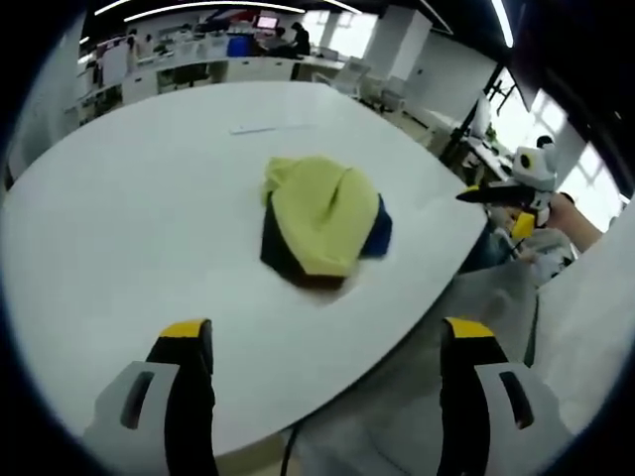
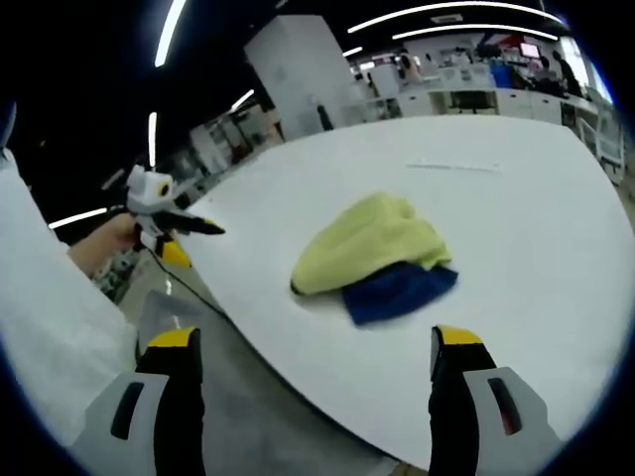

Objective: Fold the garment on the visible template until the final outline fits inside the template.

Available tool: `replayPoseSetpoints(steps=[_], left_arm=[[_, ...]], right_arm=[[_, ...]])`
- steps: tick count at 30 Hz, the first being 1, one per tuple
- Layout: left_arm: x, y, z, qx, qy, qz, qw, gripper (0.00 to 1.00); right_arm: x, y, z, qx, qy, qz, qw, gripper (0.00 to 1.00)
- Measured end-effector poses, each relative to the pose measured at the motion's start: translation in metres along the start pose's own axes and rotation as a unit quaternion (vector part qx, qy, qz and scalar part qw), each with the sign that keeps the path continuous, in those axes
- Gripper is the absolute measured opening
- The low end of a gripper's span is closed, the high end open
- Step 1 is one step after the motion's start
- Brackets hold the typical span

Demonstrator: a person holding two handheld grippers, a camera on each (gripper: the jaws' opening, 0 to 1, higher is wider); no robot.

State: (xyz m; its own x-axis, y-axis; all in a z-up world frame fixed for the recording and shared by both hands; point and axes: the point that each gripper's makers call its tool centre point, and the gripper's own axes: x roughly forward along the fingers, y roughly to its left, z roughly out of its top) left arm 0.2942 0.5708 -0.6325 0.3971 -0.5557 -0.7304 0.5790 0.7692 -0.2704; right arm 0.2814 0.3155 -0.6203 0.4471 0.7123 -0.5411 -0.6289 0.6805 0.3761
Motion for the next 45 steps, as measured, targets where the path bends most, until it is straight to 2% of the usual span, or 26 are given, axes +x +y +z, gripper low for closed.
replayPoseSetpoints(steps=[33, 42, 45], left_arm=[[0.017, -0.005, -0.008, 0.015, 0.024, -0.012, 0.9995, 0.88], [0.022, -0.004, -0.007, 0.019, 0.021, -0.015, 0.9995, 0.85], [0.023, -0.003, -0.008, 0.022, 0.024, -0.013, 0.9994, 0.84]], right_arm=[[0.019, 0.000, -0.008, -0.002, 0.007, 0.009, 0.9999, 0.90], [0.026, 0.000, -0.012, -0.008, 0.014, 0.010, 0.9998, 0.89], [0.029, 0.000, -0.015, -0.021, 0.027, 0.005, 0.9994, 0.88]])
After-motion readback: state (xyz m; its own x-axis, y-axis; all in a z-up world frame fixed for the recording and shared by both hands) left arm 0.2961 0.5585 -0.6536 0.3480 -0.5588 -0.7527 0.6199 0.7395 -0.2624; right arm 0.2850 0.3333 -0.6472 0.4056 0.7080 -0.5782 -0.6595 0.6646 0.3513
